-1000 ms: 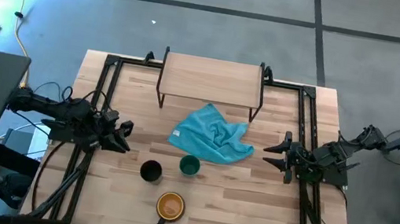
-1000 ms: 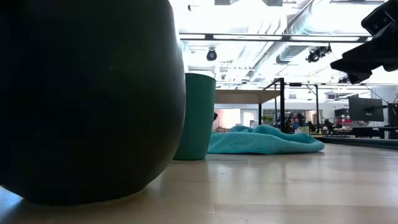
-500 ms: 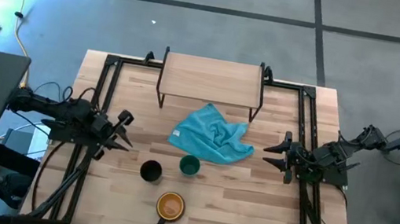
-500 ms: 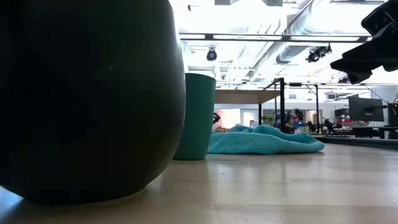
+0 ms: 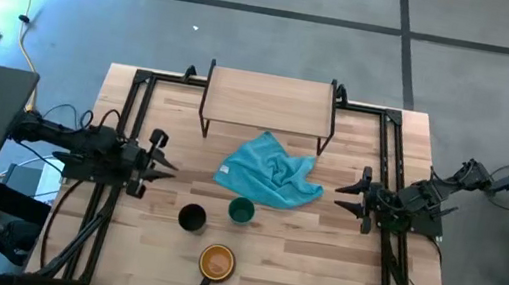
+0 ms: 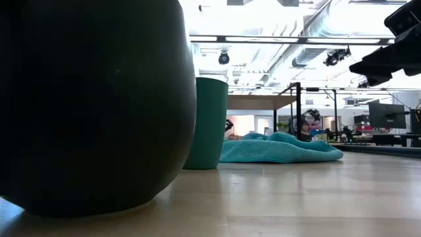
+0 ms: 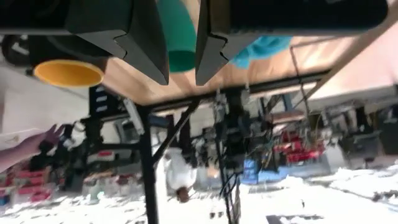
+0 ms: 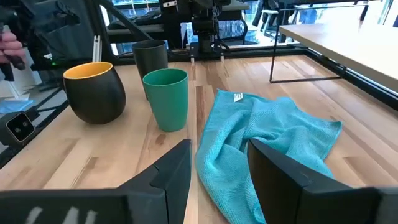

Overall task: Stack small to large cups/mugs on shelf
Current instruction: Put the green cup on the shelf

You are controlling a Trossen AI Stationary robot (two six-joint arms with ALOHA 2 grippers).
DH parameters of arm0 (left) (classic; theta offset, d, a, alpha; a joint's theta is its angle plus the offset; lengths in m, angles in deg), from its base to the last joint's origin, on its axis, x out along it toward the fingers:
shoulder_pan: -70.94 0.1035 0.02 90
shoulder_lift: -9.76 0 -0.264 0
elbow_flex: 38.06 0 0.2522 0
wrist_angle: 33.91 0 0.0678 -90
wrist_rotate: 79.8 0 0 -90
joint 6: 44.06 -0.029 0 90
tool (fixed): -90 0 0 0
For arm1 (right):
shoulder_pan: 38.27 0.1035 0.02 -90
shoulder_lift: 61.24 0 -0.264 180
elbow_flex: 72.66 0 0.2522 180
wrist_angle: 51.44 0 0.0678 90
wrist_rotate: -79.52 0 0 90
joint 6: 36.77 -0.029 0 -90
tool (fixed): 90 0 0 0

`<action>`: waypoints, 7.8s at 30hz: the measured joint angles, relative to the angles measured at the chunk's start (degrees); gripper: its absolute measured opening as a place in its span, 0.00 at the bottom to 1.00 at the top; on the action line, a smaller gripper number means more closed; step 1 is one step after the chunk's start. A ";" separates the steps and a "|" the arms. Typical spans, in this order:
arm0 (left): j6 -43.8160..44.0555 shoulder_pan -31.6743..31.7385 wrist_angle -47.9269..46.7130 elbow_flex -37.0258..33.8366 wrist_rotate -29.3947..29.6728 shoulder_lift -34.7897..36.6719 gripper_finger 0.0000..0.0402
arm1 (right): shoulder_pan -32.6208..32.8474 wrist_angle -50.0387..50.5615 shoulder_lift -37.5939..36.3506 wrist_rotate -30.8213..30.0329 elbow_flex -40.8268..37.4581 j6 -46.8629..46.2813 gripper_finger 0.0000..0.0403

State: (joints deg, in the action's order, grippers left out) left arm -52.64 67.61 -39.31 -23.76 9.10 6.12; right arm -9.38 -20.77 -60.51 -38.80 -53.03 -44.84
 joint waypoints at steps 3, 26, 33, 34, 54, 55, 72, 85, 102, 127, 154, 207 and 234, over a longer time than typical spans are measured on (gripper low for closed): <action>-0.06 0.02 0.30 0.00 -0.83 0.02 0.17 | -0.01 0.00 0.00 0.00 0.00 2.00 0.37; 6.36 15.72 -1.33 0.00 -25.22 0.04 0.17 | -0.02 -1.75 0.02 -0.51 -0.02 4.02 0.37; 7.58 15.69 -0.58 0.00 -22.25 0.04 0.17 | -1.04 -10.43 -0.07 -5.54 -0.06 5.35 0.37; 7.58 15.69 -0.10 0.00 -21.50 0.04 0.17 | -1.64 -11.75 -0.04 -5.17 -0.65 5.34 0.37; 6.91 15.72 2.61 0.00 -19.10 0.04 0.17 | -27.41 -18.77 3.65 27.30 -5.29 3.61 0.37; 6.91 15.72 2.60 0.00 -19.10 0.04 0.17 | -28.56 -18.76 3.65 28.71 -5.29 3.64 0.37; 7.74 15.72 2.56 0.00 -19.15 0.04 0.17 | -36.65 -18.71 3.69 35.08 -5.33 9.61 0.37; 9.07 15.69 2.06 -0.01 -19.19 0.04 0.17 | -36.65 -18.67 3.69 34.59 -5.35 9.49 0.37; 16.64 15.69 3.10 -0.02 -19.01 0.05 0.17 | -36.63 -18.82 3.72 34.51 -5.38 8.08 0.37; 29.54 15.69 37.76 0.02 -18.70 0.02 0.17 | -36.61 -24.92 3.72 34.29 -5.38 -15.42 0.37; 53.73 15.69 38.65 0.02 -18.42 0.04 0.17 | -36.76 -26.71 3.73 25.47 -4.49 -39.39 0.37; 37.44 15.69 -29.48 42.32 -18.38 -34.70 0.17 | -36.57 -21.64 50.38 41.64 31.29 -28.16 0.37; 34.92 13.02 -30.28 42.29 -14.49 -44.71 0.17 | -29.63 2.87 72.86 34.54 53.57 -17.32 0.37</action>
State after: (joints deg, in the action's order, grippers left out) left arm -17.72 80.63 -69.59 18.53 -5.40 -38.59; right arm -39.01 -17.90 12.35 -4.26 0.54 -62.16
